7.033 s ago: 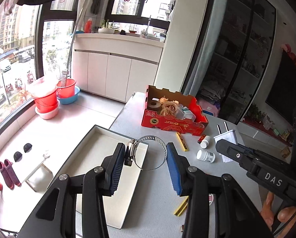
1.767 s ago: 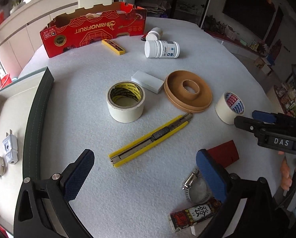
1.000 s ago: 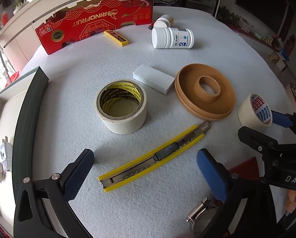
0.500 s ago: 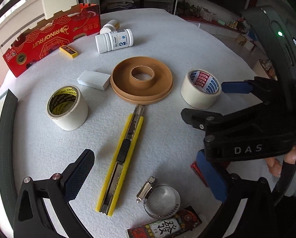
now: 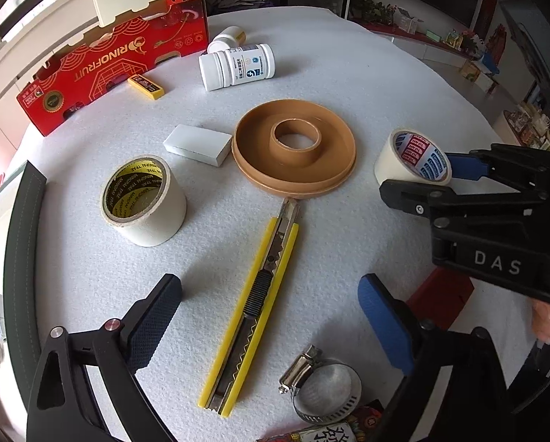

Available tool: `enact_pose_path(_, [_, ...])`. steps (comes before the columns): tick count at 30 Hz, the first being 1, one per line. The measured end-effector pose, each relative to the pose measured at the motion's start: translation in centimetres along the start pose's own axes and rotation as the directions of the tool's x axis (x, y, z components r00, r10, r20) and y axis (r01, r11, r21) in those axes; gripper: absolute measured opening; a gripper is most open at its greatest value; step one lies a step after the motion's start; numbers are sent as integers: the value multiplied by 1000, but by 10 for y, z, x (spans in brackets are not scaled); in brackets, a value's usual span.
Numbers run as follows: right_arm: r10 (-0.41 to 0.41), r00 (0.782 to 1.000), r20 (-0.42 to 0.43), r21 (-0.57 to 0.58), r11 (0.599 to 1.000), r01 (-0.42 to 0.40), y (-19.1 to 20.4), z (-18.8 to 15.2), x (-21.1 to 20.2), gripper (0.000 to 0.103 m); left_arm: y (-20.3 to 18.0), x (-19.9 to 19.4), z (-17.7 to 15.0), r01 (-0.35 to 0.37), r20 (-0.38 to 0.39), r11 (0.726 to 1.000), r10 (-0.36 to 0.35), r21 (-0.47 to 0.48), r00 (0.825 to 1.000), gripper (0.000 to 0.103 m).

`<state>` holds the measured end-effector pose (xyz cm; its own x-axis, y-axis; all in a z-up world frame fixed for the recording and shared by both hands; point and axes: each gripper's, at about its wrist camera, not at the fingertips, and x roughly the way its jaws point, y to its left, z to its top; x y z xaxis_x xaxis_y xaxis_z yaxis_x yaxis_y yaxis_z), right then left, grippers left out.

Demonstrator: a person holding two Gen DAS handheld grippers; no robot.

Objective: Organize rigid objects
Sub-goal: 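Move the left tool to the yellow box cutter while the right tool approaches the white tape roll, then grasp the yellow box cutter with the left tool while the right tool grasps the tape roll, then carry the box cutter in the left tool and the tape roll in the right tool to the tray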

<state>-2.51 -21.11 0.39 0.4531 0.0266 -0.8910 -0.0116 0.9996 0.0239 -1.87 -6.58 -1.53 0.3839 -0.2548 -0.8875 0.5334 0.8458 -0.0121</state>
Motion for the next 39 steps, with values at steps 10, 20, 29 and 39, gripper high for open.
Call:
enact_pose_path(10, [85,995,52,92,992,-90,-4,-14,-32,54,28,-12,-2,-39,2,992,40,-124,999,17])
enact_pose_path(20, [165,981,103,113,978,-176,8,-24,-64,54,37,-56,-21,-26,90,975,47,-221,995,17])
enact_pose_path(29, [185,978,98,118,973,-196,17,-36,-71,54,32,-83,-39,-37,138,953,82,-300,987,17])
enact_pose_path(39, [186,979,87,119,973,-196,24,-41,-77,54,22,-100,-47,-24,192,958,82,-285,978,17])
